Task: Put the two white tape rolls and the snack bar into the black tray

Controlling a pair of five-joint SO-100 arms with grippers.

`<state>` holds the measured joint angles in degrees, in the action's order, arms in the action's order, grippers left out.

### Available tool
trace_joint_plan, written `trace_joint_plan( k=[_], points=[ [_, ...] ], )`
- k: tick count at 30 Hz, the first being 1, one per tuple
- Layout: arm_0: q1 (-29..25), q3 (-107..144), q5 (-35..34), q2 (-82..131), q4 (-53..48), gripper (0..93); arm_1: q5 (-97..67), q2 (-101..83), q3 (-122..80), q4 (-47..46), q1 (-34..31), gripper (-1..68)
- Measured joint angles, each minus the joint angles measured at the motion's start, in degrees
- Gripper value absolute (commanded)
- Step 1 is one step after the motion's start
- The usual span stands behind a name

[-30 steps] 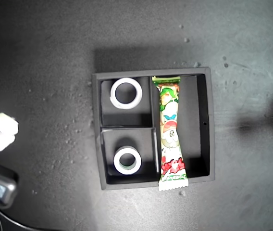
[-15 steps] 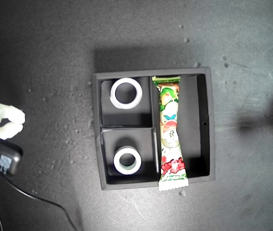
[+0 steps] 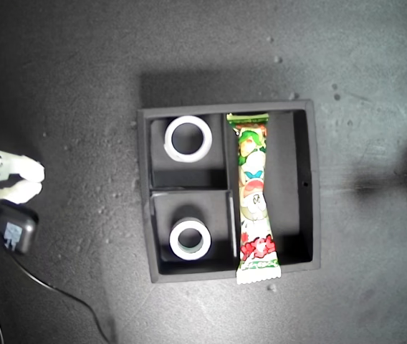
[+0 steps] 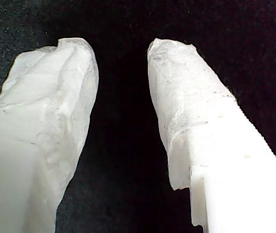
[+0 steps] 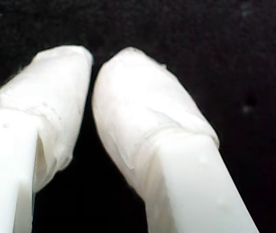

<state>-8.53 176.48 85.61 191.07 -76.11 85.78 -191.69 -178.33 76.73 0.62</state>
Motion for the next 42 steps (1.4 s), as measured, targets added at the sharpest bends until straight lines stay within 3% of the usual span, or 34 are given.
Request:
trace_joint_plan(
  k=[7,15,42],
  points=[
    [-0.2,0.0,5.3,0.0,-1.5,0.2,0.0,0.0,0.0,0.0,0.0,6.8],
    [0.2,0.0,-6.8,0.0,-1.6,0.2,0.0,0.0,0.0,0.0,0.6,6.8],
    [0.2,0.0,-7.7,0.0,-1.6,0.2,0.0,0.0,0.0,0.0,1.0,6.8]
  ],
)
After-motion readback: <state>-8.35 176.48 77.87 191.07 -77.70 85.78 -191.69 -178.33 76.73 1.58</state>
